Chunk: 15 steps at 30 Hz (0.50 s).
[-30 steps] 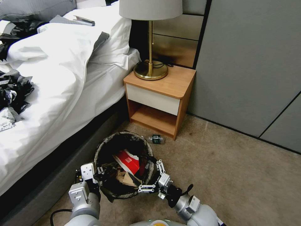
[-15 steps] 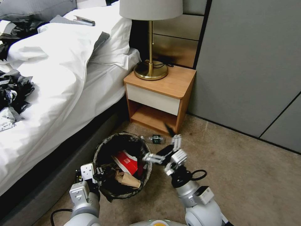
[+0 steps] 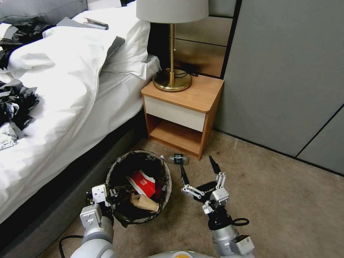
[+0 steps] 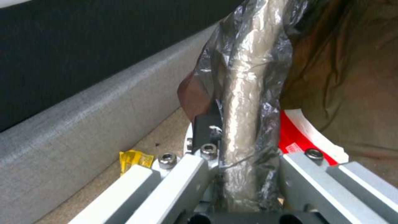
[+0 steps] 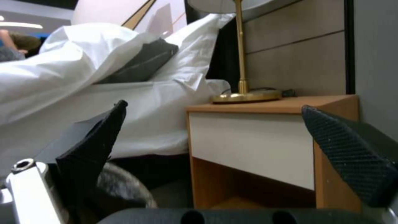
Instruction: Pick up the trash bin, then pick up the garbage from the floor and place it into the trash bin.
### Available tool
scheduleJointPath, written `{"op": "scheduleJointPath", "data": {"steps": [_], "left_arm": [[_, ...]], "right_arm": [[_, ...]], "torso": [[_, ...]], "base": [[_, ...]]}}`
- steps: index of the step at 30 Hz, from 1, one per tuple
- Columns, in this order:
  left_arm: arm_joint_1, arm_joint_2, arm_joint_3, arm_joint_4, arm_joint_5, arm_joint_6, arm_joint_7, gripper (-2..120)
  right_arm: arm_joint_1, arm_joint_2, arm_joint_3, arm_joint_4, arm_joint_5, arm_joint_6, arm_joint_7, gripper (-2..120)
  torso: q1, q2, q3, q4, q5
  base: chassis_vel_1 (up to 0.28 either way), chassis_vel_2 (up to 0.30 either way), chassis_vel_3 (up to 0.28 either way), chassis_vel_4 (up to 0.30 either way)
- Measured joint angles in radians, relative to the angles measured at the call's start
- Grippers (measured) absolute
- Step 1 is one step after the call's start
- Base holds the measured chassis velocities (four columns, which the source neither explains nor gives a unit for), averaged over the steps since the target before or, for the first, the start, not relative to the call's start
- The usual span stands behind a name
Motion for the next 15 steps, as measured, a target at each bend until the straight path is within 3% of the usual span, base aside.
{"op": "scheduleJointPath", "data": {"steps": [15], "left_arm": [[-0.002, 0.002, 0.000, -0.002, -0.006, 0.004, -0.003, 0]], "right_arm": [[0.017, 0.006, 0.002, -0.035, -0.003, 0.004, -0.010, 100]], "torso": [[0.000, 0.000, 0.000, -0.0003, 0.0013]], "base": [[0.000, 0.000, 0.000, 0.000]]}}
